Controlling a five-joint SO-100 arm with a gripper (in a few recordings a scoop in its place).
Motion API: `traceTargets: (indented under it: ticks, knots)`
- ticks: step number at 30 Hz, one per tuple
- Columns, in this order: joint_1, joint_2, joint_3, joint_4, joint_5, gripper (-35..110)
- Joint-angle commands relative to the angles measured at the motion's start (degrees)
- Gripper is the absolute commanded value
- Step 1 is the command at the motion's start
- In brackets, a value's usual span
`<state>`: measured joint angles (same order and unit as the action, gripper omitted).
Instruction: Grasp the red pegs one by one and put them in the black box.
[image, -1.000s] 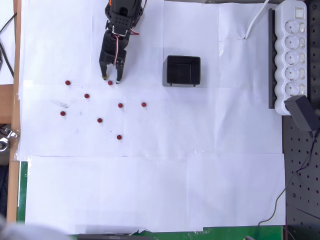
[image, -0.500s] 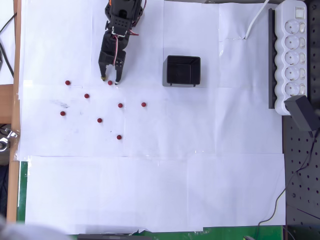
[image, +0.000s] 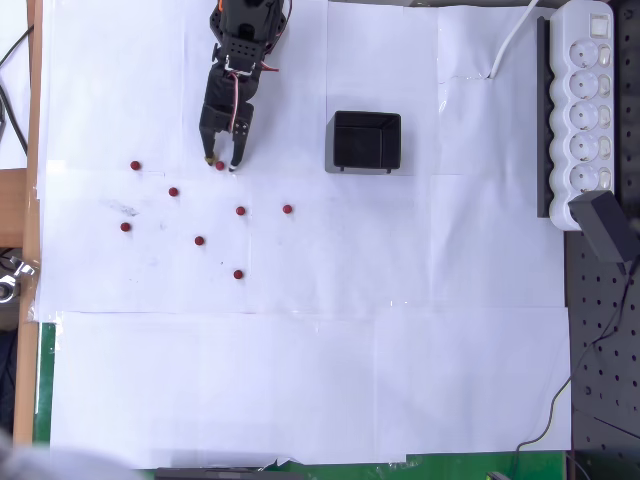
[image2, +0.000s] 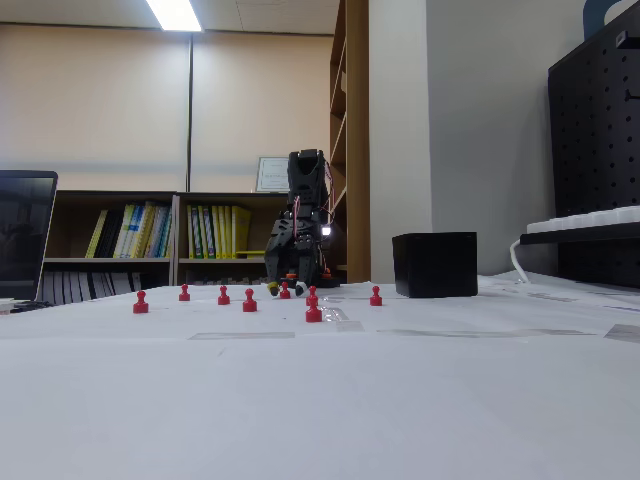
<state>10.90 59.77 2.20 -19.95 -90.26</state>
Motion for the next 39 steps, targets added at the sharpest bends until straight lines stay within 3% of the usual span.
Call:
traceTargets:
  ticks: [1,12,21,26,29,36,39]
  knots:
    - [-0.62,0.88,0.09,-2.46,-0.53,13]
    - [-0.79,2.64,0.09,-4.39,0.35,12]
    - [-0.70,3.08,0.09,-5.01,0.44,0]
    - [-0.97,0.00,0.97,-0.62,0.09,0]
    - [-2.37,-8.88,4.57,14.15,-1.49,0]
    - [-16.70,-22.41,39.02,81.12,-9.32,0]
    - [-27.77,-17.84,58.18,99.40,-17.75,0]
